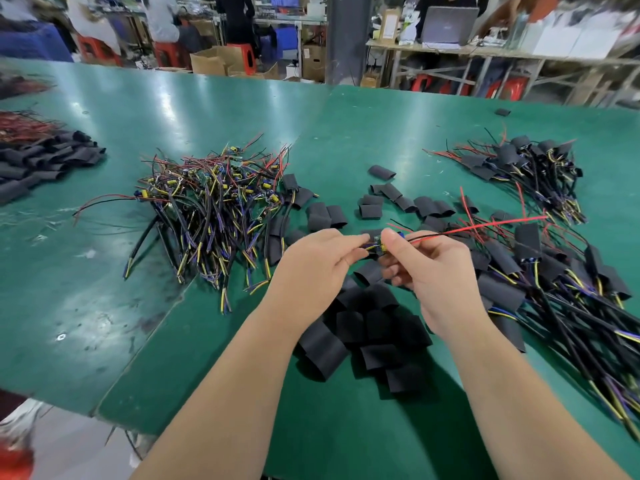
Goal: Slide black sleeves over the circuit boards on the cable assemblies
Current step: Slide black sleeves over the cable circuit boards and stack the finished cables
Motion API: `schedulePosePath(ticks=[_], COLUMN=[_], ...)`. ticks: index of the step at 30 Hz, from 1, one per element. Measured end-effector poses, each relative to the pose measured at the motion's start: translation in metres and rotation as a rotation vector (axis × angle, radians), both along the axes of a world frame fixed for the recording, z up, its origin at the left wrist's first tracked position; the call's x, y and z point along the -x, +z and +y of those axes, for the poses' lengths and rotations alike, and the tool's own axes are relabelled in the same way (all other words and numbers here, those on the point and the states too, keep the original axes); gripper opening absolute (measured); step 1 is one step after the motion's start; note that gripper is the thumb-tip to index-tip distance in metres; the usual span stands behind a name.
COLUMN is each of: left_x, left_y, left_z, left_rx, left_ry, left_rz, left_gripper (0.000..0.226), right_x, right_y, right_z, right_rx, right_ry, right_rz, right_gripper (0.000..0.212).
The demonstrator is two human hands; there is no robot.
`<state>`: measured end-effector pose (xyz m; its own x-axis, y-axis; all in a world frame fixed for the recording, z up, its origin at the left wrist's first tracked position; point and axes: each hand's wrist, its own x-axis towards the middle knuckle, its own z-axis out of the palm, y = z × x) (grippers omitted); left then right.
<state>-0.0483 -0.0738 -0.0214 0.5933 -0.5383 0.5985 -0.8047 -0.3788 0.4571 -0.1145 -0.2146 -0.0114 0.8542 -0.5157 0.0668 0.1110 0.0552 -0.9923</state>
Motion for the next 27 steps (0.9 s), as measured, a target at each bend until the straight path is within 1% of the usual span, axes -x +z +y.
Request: schedulePosePath(ticks=[3,6,7,8,10,11,12,13,15,16,17,18,19,21,23,27], left_x=[0.001,-0.003,-0.005,-0.007,-0.013,-0.016,-0.021,-0.025,-0.033,-0.035,-0.037,-0.037,-0.037,-0.036,-0.034,-0.032], left_y=[-0.001,0.000,0.000,0.001,0.002,0.002,0.001,0.000,-0.003,-0.004,-0.005,-0.006,-0.007,-0.007,-0.007,-0.004], left_z=[0.000,0.001,0.003,0.005,0.012,0.017,0.021,0.025,0.032,0.034,0.036,0.036,0.037,0.036,0.033,0.032], left_rx=[0.045,0.078,0.105,0.138,0.194,0.205,0.205,0.200,0.185,0.180,0.176,0.175,0.177,0.186,0.190,0.219], left_ry=[0.001,0.044,0.083,0.135,0.252,0.305,0.349,0.386,0.440,0.456,0.462,0.461,0.450,0.402,0.360,0.355], left_rz=[-0.047,-0.098,-0.109,-0.114,-0.103,-0.088,-0.073,-0.059,-0.017,0.005,0.020,0.024,0.022,0.015,0.008,-0.009], left_gripper=[0.022,0.015,0.013,0.012,0.011,0.011,0.011,0.011,0.012,0.012,0.013,0.013,0.013,0.012,0.012,0.012], right_x=[0.000,0.000,0.000,0.000,0.003,0.006,0.009,0.012,0.016,0.017,0.017,0.017,0.015,0.011,0.008,0.004], right_y=[-0.001,-0.001,-0.002,-0.002,-0.006,-0.005,-0.003,-0.002,-0.003,-0.005,-0.008,-0.011,-0.013,-0.012,-0.010,-0.008], right_z=[0.002,0.003,0.003,0.001,-0.001,0.001,0.005,0.011,0.026,0.034,0.041,0.046,0.050,0.051,0.048,0.039], right_rx=[-0.051,-0.067,0.010,0.179,0.641,0.810,0.922,1.005,1.085,1.107,1.144,1.196,1.251,1.334,1.375,1.249], right_ry=[-0.013,0.044,0.056,0.047,0.002,0.004,0.048,0.141,0.444,0.597,0.703,0.742,0.728,0.621,0.517,0.382], right_rz=[0.015,-0.016,0.004,0.059,0.212,0.244,0.227,0.177,0.100,0.103,0.126,0.161,0.196,0.208,0.221,0.260], right_gripper=[0.022,0.013,0.008,0.002,0.006,0.007,0.005,0.006,0.025,0.037,0.046,0.050,0.049,0.042,0.033,0.022])
